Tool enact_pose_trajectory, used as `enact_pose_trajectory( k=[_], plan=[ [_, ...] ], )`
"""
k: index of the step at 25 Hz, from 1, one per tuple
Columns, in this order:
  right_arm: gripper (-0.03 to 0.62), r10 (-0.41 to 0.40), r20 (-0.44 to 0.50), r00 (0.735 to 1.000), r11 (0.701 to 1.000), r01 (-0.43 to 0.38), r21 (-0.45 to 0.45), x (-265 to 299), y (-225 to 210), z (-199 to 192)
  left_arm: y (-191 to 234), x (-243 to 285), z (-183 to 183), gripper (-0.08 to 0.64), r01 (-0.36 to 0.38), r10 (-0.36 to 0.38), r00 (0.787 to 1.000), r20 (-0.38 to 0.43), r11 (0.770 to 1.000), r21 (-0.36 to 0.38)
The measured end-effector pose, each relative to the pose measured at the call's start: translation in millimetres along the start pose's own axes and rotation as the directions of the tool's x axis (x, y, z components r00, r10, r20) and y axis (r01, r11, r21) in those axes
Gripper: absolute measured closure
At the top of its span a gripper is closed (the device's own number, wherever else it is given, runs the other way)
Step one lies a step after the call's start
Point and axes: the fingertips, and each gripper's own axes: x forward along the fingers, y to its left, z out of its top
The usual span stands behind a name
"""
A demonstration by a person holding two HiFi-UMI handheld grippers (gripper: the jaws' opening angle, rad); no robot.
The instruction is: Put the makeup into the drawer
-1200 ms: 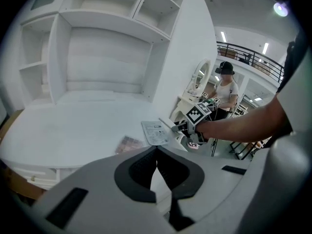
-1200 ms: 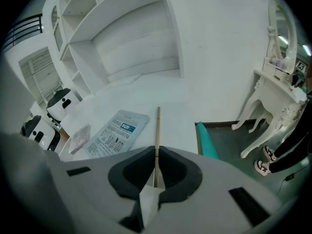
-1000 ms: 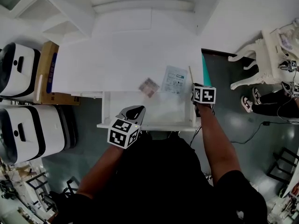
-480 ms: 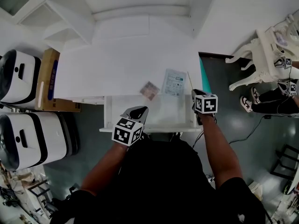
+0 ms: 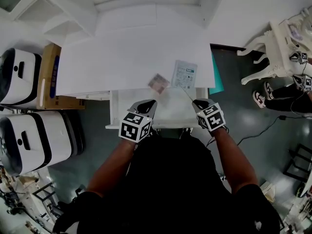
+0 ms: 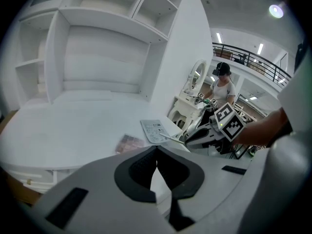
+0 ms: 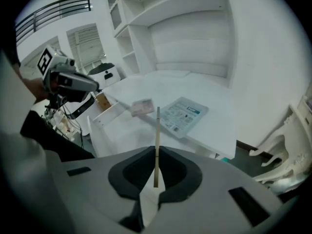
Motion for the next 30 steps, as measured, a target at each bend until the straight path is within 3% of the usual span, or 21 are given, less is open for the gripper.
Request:
enact_pose_trajectory(
  k=[5, 7, 14, 30],
  plan=[
    [0.548, -0.010, -0.185, 0.983, 0.971, -0.035, -0.238, 25, 24, -32, 5, -1, -4, 0.549, -0.007, 0.006, 1.000, -0.003, 1.000, -0.007],
    [0.548, -0.042, -0.228, 0.973, 0.960, -0.024, -0.280, 41, 20, -41, 6, -2, -6, 0.549, -0.010, 0.010, 1.000, -0.007, 1.000, -0.003],
    [0.548, -0.143, -0.266, 0.953, 0.932, 0.039, -0.360, 93, -11, -55, 10, -5, -12, 0.549, -0.031, 0.031, 0.999, -0.022, 0.999, -0.019],
    [0.546, -0.137, -0.338, 0.931, 0.928, 0.001, -0.373, 153, -32, -74, 23, -11, -24, 0.549, -0.085, 0.080, 0.995, -0.066, 0.993, -0.077]
  ],
)
